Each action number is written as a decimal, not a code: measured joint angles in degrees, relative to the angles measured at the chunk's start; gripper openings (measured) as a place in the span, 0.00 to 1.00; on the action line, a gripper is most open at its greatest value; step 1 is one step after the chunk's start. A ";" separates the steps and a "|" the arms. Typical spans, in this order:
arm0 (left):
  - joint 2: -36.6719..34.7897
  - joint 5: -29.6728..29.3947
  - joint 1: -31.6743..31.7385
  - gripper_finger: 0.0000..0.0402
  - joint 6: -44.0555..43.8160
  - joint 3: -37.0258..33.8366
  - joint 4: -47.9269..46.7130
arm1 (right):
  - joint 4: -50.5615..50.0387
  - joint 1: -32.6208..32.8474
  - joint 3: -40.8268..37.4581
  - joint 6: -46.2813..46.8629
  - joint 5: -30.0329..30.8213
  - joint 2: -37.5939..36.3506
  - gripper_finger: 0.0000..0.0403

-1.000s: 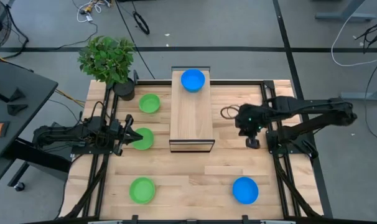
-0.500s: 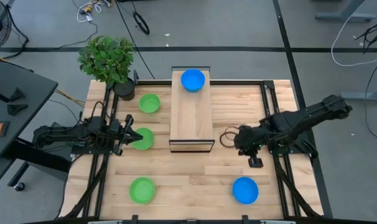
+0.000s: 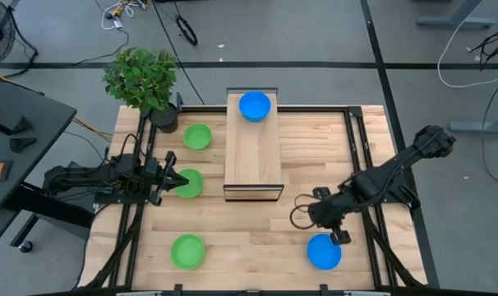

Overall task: Pick & Place Mini bowls
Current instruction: Stack the blue bowl on the blue bowl on the shelf

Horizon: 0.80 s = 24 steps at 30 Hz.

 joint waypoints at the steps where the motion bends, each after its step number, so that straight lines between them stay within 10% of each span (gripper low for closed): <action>1: 0.00 0.02 0.01 0.07 0.00 0.01 0.02 | 0.02 0.60 0.00 0.00 0.00 0.37 0.10; 24: 0.00 0.02 0.01 0.07 0.00 0.01 -0.02 | 0.70 8.20 0.00 0.86 6.46 7.68 0.25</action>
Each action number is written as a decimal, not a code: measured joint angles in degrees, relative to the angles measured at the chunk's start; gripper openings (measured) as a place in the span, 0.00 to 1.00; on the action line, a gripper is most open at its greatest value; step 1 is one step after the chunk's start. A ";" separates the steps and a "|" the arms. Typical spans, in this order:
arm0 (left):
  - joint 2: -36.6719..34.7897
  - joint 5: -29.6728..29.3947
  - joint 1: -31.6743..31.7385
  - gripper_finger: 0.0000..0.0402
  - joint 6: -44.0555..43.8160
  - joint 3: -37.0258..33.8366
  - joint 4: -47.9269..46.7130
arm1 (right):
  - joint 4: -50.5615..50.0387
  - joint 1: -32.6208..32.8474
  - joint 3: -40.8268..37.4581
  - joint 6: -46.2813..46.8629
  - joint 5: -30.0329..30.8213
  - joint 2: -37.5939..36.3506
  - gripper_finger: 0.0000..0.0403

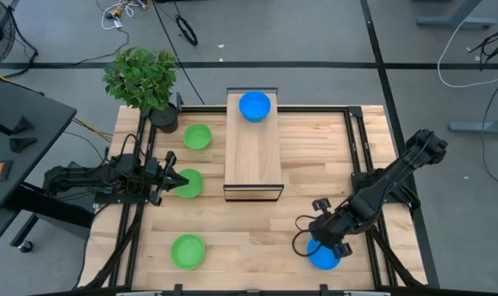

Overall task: Pick & Place Mini bowls
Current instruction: Stack the blue bowl on the blue bowl on the shelf

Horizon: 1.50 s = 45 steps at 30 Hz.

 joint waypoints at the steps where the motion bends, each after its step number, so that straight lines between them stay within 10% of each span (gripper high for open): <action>1: 0.00 0.00 0.01 0.07 0.00 0.00 0.02 | 0.23 0.12 0.00 0.00 0.00 0.30 0.26; 45: 0.00 0.00 0.01 0.07 0.00 0.01 0.02 | 4.72 0.53 -5.40 1.76 -0.55 6.72 0.33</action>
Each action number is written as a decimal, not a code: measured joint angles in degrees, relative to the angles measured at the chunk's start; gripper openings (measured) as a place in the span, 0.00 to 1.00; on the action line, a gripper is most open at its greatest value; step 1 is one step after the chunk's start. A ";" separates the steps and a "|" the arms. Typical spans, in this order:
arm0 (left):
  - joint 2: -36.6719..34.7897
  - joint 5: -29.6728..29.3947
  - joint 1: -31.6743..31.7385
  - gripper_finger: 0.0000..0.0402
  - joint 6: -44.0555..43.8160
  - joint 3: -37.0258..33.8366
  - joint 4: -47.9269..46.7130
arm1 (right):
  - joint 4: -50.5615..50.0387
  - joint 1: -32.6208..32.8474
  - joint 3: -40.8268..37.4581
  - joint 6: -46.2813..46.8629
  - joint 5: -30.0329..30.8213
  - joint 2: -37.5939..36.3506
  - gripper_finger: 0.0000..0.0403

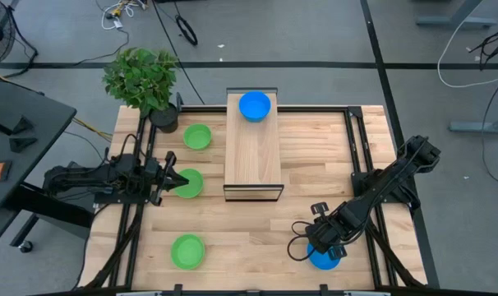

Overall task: Pick & Place Mini bowls
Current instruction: Stack the blue bowl on the blue bowl on the shelf

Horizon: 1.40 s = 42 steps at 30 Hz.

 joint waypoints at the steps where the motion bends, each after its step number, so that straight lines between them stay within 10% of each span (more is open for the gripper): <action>1: 0.00 0.00 0.00 0.07 0.00 -0.02 0.00 | 0.40 0.00 -0.38 0.18 0.00 0.00 0.33; 29: 0.00 0.00 0.00 0.07 0.00 0.00 0.00 | 3.47 -0.28 -3.67 6.19 -0.57 0.00 0.33; 42: 0.00 0.00 -0.01 0.07 0.00 -0.02 -0.01 | 3.69 -0.41 -3.67 6.21 -1.49 0.00 0.08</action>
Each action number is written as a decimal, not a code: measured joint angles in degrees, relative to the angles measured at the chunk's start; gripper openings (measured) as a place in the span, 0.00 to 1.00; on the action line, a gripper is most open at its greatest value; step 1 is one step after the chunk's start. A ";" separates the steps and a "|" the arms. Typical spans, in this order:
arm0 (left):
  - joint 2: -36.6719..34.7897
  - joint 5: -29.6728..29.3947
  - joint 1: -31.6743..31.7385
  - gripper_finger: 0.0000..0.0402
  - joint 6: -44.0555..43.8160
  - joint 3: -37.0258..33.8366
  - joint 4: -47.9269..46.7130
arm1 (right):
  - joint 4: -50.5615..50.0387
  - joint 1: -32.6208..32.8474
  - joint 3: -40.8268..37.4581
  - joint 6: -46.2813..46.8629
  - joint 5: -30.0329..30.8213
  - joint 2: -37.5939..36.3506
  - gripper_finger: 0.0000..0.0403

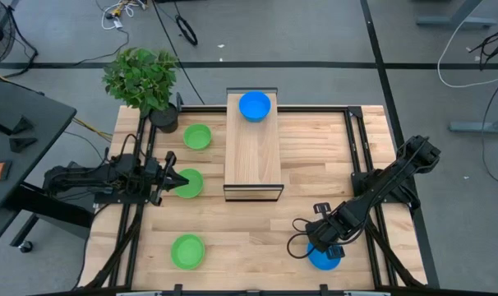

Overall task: Pick & Place Mini bowls
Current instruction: Stack the blue bowl on the blue bowl on the shelf

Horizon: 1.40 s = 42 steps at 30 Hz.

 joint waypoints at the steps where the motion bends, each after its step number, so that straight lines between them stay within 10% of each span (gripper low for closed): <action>1: 0.00 0.00 0.00 0.07 0.00 0.01 -0.01 | 0.00 -0.01 0.00 -0.01 -0.01 0.00 0.05; 17: 0.00 0.00 0.01 0.07 0.01 0.00 0.01 | -2.40 -3.18 2.08 4.67 -3.05 -2.48 0.00; 42: 0.00 0.00 0.01 0.07 0.00 0.01 0.01 | -14.76 -25.53 33.65 13.27 -4.70 -6.82 0.00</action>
